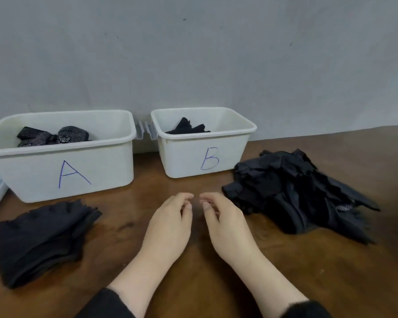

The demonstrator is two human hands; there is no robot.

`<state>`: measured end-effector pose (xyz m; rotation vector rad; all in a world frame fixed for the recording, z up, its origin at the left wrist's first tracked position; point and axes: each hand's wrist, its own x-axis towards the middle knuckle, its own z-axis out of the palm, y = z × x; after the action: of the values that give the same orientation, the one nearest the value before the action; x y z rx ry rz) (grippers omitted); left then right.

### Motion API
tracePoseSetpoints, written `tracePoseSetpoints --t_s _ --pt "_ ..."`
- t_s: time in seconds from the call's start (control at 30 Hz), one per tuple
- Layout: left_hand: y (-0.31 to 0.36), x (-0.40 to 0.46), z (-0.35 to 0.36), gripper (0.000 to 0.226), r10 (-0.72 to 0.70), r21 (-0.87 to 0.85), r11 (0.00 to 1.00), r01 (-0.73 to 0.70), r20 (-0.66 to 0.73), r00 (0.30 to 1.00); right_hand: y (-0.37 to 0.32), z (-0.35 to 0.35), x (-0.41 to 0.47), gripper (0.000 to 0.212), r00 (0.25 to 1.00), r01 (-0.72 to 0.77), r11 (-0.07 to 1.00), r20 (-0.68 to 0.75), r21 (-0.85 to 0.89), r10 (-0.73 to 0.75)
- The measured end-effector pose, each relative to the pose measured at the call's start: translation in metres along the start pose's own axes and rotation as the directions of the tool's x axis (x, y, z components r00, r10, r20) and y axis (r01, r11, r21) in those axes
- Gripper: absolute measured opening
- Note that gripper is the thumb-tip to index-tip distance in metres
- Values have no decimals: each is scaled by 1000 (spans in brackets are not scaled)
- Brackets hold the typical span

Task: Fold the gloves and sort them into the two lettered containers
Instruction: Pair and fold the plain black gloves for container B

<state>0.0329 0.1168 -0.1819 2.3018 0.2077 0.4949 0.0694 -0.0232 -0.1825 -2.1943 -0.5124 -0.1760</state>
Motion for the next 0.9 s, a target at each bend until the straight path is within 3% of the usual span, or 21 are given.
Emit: tracePoseSetpoints --t_s 0.3,0.43,0.63,0.7,0.8,0.9 --pt "27 -26 26 30 57 32 998 -57 6 998 18 -27 -28 24 995 -59 997 -82 50 63" --pt "33 -32 30 30 73 25 997 -74 26 997 21 -38 -31 25 990 -4 1000 -144 6 4" --pt "33 -29 25 31 104 40 994 -105 21 994 38 -93 13 22 932 177 907 -232 -381 -280" --pt "34 -27 25 32 114 46 992 -115 26 993 43 -119 37 31 953 109 851 -191 -515 -237" --pt "32 -24 26 32 121 49 991 -123 41 992 53 -148 72 49 1000 5 659 -11 -752 -20" --pt "29 -21 25 33 134 41 990 -135 41 990 62 -161 95 34 994 -23 561 43 -827 103"
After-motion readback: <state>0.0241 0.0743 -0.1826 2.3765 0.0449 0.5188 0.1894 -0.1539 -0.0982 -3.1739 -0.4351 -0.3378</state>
